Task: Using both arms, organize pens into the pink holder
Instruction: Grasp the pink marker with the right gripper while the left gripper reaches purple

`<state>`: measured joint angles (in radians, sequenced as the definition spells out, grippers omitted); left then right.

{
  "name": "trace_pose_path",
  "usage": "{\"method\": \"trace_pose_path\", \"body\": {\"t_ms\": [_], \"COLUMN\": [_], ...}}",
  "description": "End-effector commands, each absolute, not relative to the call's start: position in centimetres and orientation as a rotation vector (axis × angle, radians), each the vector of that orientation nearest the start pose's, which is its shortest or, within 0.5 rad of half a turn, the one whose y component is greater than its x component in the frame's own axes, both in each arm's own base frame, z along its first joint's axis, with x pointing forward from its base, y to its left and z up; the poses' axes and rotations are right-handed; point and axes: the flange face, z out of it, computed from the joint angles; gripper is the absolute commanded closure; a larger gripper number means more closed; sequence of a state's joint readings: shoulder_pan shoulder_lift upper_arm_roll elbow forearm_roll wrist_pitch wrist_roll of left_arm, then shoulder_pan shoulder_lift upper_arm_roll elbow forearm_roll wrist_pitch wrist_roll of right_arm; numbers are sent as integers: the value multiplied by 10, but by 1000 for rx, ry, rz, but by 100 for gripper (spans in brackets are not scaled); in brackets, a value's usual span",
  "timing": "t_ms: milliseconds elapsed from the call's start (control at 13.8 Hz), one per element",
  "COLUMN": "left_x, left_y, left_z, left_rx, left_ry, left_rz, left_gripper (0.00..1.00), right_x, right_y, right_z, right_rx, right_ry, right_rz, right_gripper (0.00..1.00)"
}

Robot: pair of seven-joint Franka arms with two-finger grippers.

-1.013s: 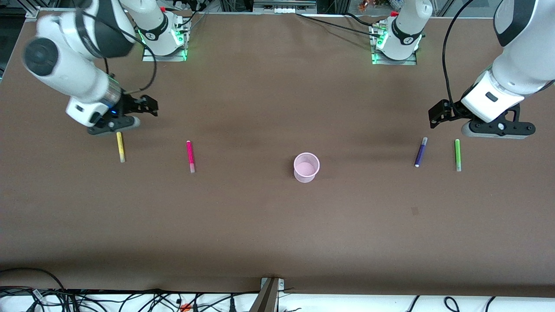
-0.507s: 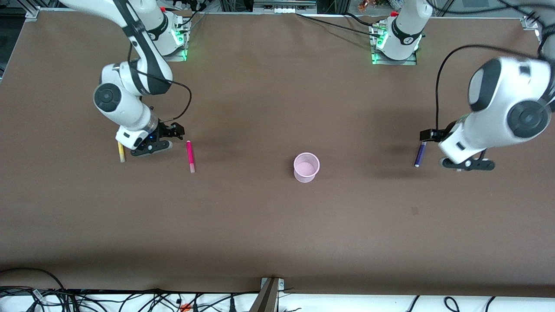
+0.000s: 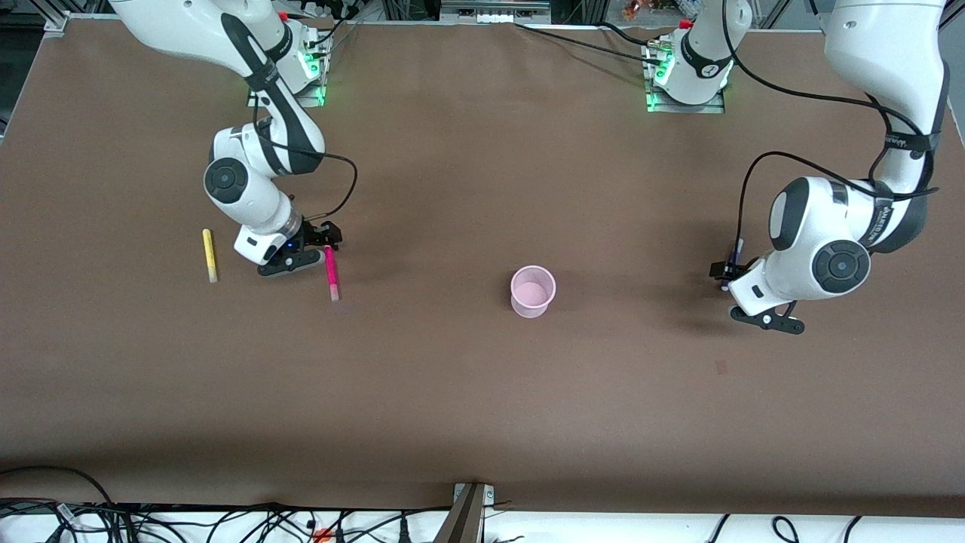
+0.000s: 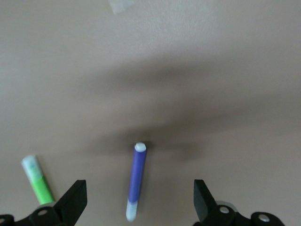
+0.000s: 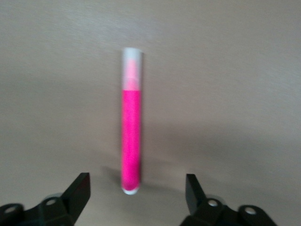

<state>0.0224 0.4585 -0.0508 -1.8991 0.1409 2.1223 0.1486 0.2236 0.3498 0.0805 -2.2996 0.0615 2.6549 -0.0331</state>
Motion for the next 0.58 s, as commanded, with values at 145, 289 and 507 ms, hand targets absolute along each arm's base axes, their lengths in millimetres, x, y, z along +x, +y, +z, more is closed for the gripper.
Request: {"method": "trace_pose_path", "body": {"t_ms": [145,289,507], "left_x": [575,575,575], "left_y": [-2,2,10], "left_z": [204,191,183], "left_rx": [-3020,-3021,-3024], "left_ry": [560,590,616], "left_rz": [210,206,214], "left_gripper": [0,0,3], "right_x": [502,501,504], "right_y": [165,164,165], "right_z": [168,167,174], "right_rx": [-3046,-3047,-3048], "right_ry": [-409,-416,-404], "right_rz": [-40,-33,-35], "right_gripper": [44,75,100]}}
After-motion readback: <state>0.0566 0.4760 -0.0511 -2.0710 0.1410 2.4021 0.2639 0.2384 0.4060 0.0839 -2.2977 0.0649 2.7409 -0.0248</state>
